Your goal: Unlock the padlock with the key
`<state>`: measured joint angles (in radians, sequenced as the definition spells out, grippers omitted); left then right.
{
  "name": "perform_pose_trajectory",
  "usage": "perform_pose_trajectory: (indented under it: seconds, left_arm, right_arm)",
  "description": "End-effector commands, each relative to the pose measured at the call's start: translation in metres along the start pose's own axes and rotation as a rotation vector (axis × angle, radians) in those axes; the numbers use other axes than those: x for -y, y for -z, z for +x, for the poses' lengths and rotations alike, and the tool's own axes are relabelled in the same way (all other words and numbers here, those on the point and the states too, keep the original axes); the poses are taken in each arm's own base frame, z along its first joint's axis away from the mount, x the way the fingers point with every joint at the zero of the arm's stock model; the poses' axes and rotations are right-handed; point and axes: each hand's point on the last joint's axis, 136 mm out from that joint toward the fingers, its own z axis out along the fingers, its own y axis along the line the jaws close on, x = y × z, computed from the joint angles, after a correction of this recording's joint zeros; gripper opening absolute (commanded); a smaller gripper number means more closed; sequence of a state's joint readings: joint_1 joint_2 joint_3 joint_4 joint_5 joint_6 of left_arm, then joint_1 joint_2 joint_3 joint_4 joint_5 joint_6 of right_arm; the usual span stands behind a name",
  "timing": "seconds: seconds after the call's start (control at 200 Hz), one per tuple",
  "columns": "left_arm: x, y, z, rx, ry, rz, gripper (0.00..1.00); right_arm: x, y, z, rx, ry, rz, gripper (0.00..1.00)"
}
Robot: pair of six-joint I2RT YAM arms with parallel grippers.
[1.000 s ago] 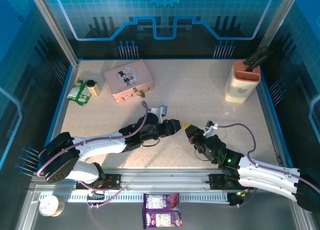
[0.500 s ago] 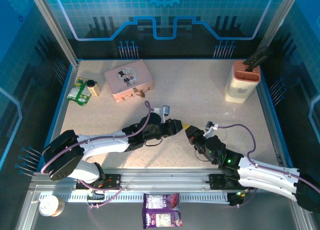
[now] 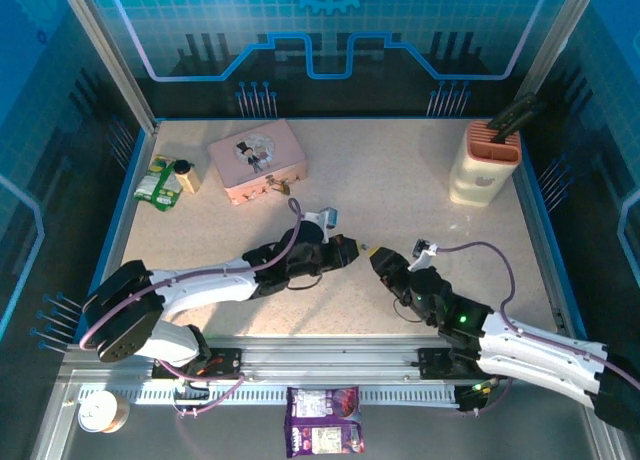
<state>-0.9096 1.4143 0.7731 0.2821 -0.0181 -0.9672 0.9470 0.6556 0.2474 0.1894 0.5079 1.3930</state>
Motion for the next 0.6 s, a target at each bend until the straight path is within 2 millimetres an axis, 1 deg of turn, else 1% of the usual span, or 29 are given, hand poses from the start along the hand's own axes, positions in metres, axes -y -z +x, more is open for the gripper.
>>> perform_pose_trajectory:
  seconds: [0.0, 0.08, 0.155, 0.215, 0.28, 0.355, 0.365, 0.375, 0.405, 0.49, 0.595]
  left_arm:
    - [0.016, 0.015, -0.027, 0.011, -0.199, -0.056, 0.00]
    - [0.022, 0.019, -0.031, -0.023, -0.328, -0.100, 0.00]
    - [0.029, 0.021, -0.031, -0.063, -0.415, -0.110, 0.00]
    - [0.036, 0.023, -0.029, -0.107, -0.471, -0.104, 0.00]
    - [0.043, 0.025, -0.025, -0.162, -0.515, -0.098, 0.00]
    - [0.050, 0.027, -0.020, -0.216, -0.549, -0.075, 0.00]
    - [0.051, 0.027, -0.018, -0.224, -0.552, -0.071, 0.00]
    - [0.051, 0.027, -0.017, -0.231, -0.556, -0.066, 0.00]
    - [0.054, 0.028, -0.016, -0.241, -0.567, -0.052, 0.00]
    - [0.058, 0.031, -0.010, -0.265, -0.588, -0.019, 0.00]
    - [0.063, 0.034, -0.004, -0.291, -0.605, 0.023, 0.00]
  right_arm:
    - [0.006, 0.004, -0.010, -0.047, 0.252, 0.044, 0.47]
    - [0.007, 0.005, -0.011, -0.104, 0.345, 0.006, 0.51]
    - [0.007, 0.008, -0.014, -0.119, 0.363, -0.032, 0.51]
    - [-0.004, 0.012, -0.015, -0.138, 0.370, -0.111, 0.50]
    - [-0.022, 0.017, -0.017, -0.139, 0.389, -0.224, 0.50]
    - [-0.037, 0.023, -0.018, -0.134, 0.406, -0.323, 0.50]
    - [-0.036, 0.023, -0.017, -0.139, 0.408, -0.327, 0.49]
    - [-0.042, 0.024, -0.019, -0.130, 0.414, -0.351, 0.50]
    - [-0.049, 0.027, -0.019, -0.127, 0.427, -0.388, 0.49]
    - [-0.061, 0.029, -0.015, -0.164, 0.458, -0.454, 0.50]
    - [-0.077, 0.030, -0.007, -0.227, 0.472, -0.529, 0.47]
